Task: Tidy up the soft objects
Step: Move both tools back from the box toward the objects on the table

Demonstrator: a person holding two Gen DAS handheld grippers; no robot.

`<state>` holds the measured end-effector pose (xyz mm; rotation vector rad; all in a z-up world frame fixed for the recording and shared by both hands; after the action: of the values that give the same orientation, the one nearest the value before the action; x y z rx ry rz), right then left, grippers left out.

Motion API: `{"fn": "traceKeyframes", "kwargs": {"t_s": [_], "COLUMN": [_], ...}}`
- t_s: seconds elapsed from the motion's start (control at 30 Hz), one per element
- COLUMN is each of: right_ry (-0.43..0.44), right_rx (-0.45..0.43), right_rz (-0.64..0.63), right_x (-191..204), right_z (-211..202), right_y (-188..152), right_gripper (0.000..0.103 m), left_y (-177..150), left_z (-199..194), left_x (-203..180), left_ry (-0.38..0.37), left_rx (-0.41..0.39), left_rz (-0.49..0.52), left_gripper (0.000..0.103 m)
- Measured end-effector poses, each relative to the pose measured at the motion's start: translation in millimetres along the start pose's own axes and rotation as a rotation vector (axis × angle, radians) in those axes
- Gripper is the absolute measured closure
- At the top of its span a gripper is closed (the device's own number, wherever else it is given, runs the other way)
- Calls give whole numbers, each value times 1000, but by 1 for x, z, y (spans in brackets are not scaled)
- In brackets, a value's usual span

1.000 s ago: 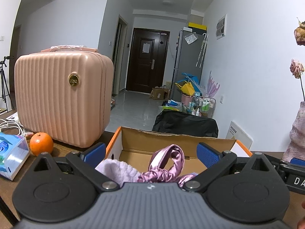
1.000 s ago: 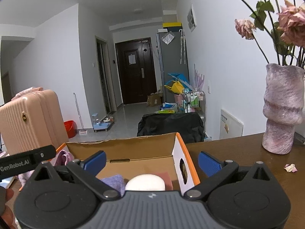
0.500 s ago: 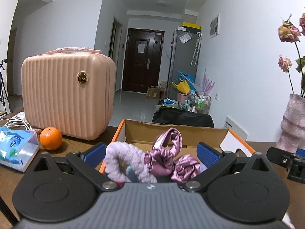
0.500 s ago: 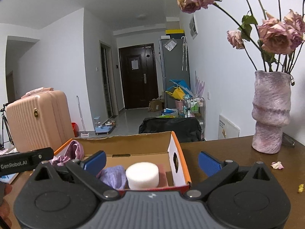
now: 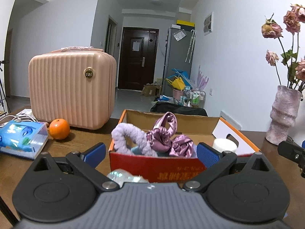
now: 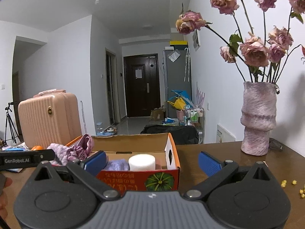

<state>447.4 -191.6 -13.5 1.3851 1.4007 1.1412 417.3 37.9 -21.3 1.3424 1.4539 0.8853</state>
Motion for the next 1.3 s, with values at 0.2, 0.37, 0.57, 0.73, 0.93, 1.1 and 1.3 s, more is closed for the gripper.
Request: {"fn": "traceKeyframes", "kwargs": {"t_s": [0.2,0.37,0.57,0.73,0.93,1.1,1.3], "right_ry": [-3,-6,-12,-9,-8,-4,-3], "right_rx": [17,38,47,53,53,68,79], "right_rz": [-23,-42,-54,-49,-49,-48,-52], "right_x": [-1,-4,-10,-14,-18,-18,-16], "right_z": [-25,-43,-64,-80,-90,-87,-85], "right_y": [-16,-30,-42,-48,-51,-54,-58], "right_gripper": [0,0,0,0,0,0,0], "left_y": [-14,-26,-38,-50,-58,-61,-63], "left_z": [-22,-39,-59,-75,-89,-86,-85], "left_x": [-5,-9,-16,-22,-23,-24,-22], "left_ry": [-16,-25,-40,-51,-58,-61,-65], "left_rx": [19,39,58,80,87,100,108], "left_rz": [10,21,32,47,52,59,50], "left_gripper": [0,0,0,0,0,0,0]}}
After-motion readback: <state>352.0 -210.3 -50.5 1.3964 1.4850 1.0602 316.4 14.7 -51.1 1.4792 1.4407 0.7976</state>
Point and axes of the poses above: each gripper's, at about its wrist camera, not at the fingertips, and z roughly the way its jaws point, x to its left, y to its top, the point moved 10 cm from there along z, roughly the way its jaws point, and after that the axes turned 12 degrees about -y, right-handed, at the moved point
